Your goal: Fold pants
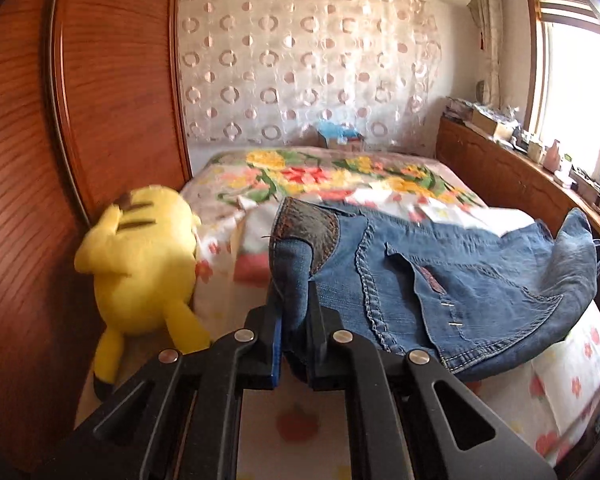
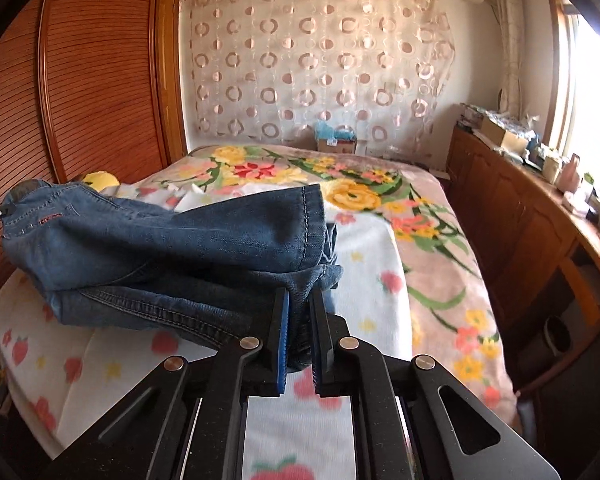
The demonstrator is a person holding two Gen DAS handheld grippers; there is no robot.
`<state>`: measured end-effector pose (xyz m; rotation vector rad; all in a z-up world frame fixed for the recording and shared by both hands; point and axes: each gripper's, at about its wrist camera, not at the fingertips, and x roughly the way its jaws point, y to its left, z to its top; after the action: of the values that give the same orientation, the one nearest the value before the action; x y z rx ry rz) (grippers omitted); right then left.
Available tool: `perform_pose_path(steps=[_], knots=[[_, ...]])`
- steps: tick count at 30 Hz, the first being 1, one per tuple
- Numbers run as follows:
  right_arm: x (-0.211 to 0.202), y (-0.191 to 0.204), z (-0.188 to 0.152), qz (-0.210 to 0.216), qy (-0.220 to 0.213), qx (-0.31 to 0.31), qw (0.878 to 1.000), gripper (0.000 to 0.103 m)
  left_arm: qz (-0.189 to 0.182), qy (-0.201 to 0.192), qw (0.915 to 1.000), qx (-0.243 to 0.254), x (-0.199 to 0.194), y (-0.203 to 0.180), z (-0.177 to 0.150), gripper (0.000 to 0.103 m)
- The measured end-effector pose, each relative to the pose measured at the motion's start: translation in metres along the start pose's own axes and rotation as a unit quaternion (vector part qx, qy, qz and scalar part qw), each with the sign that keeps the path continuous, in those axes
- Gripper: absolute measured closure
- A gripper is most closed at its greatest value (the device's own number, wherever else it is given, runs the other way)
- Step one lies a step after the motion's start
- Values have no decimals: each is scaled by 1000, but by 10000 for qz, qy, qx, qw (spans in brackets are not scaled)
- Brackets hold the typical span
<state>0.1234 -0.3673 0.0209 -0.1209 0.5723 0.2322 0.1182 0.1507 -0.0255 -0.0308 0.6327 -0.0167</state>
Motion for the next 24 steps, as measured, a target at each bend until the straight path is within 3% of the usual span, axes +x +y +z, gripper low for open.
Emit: perform_pose_path(steps=[9, 13, 14, 16, 18, 19, 22, 24], knots=[[13, -10, -54, 185, 554, 464, 9972, 94, -13, 493, 9988, 39, 11, -11, -42, 89], [10, -13, -47, 219, 497, 661, 9963, 88, -71, 339, 9993, 138, -3, -16, -40, 70], [8, -14, -47, 217, 474, 660, 9965, 86, -90, 301, 9994, 141, -7, -17, -39, 58], [3, -10, -46, 147, 413, 641, 9970, 80, -174, 218, 9995, 174, -15, -21, -35, 50], [-4, -5, -45, 125, 287, 593, 9978, 74, -238, 167, 9993, 234, -19, -27, -33, 35], [-7, -4, -44, 133, 219, 576, 9980, 69, -292, 114, 9991, 268, -21, -34, -32, 23], [-2, -2, -41, 144, 133, 577, 9981, 58, -559, 103, 9976, 390, -19, -53, -30, 22], [3, -4, -38, 167, 151, 593, 9980, 57, -634, 69, 9968, 473, -17, -66, -29, 22]])
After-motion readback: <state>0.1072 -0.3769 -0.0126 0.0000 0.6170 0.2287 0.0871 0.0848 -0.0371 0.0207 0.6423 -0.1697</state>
